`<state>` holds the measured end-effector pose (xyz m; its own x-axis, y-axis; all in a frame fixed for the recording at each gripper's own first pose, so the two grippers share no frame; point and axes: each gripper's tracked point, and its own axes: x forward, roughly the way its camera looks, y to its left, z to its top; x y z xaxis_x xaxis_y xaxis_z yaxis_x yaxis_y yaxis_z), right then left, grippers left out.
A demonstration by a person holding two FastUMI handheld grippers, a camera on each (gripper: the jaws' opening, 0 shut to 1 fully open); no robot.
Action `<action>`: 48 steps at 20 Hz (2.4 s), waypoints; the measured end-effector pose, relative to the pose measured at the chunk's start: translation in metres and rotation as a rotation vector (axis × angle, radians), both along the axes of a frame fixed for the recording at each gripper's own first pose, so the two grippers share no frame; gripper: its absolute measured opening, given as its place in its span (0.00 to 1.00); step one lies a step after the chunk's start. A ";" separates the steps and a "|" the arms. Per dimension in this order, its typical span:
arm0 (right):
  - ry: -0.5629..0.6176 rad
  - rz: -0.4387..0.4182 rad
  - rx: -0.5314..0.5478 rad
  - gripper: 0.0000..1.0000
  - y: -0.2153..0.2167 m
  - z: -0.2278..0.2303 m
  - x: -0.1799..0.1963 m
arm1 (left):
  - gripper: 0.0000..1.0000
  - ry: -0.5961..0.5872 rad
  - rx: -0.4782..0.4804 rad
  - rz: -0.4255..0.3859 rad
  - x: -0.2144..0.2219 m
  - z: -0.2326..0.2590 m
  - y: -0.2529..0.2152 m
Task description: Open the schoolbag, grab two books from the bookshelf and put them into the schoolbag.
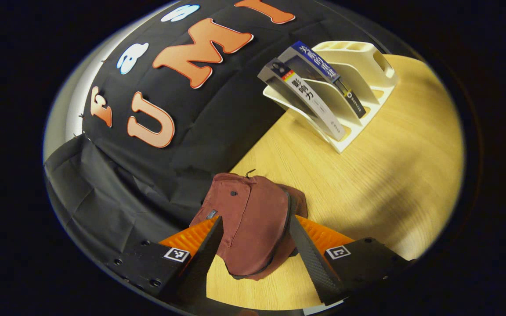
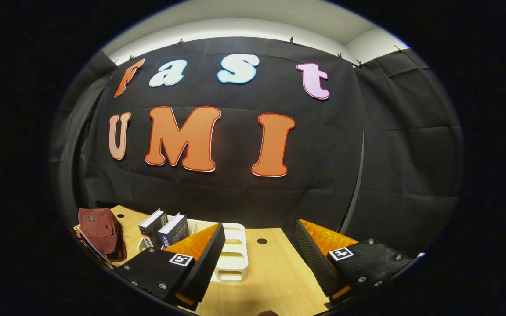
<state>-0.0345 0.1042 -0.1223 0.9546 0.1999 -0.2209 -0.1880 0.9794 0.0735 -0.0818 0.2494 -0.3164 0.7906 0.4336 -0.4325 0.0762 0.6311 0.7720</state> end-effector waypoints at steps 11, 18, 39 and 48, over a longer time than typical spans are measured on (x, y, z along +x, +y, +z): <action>0.002 -0.018 -0.029 0.96 0.006 -0.001 -0.005 | 0.96 0.059 0.167 0.019 0.000 -0.048 0.042; 0.032 -0.016 -0.050 0.96 0.004 -0.007 -0.007 | 0.95 -0.002 0.238 0.054 0.019 -0.040 0.055; 0.043 0.111 -0.040 0.96 0.008 -0.021 -0.004 | 0.02 0.167 -0.012 0.090 0.070 0.026 0.088; 0.098 0.256 -0.070 0.96 0.096 -0.013 -0.010 | 0.00 0.346 -0.247 0.037 0.091 0.044 0.098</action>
<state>-0.0445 0.2002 -0.1353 0.8486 0.4123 -0.3315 -0.4249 0.9045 0.0372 0.0097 0.3474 -0.2722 0.5662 0.3086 -0.7643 0.2783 0.8012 0.5297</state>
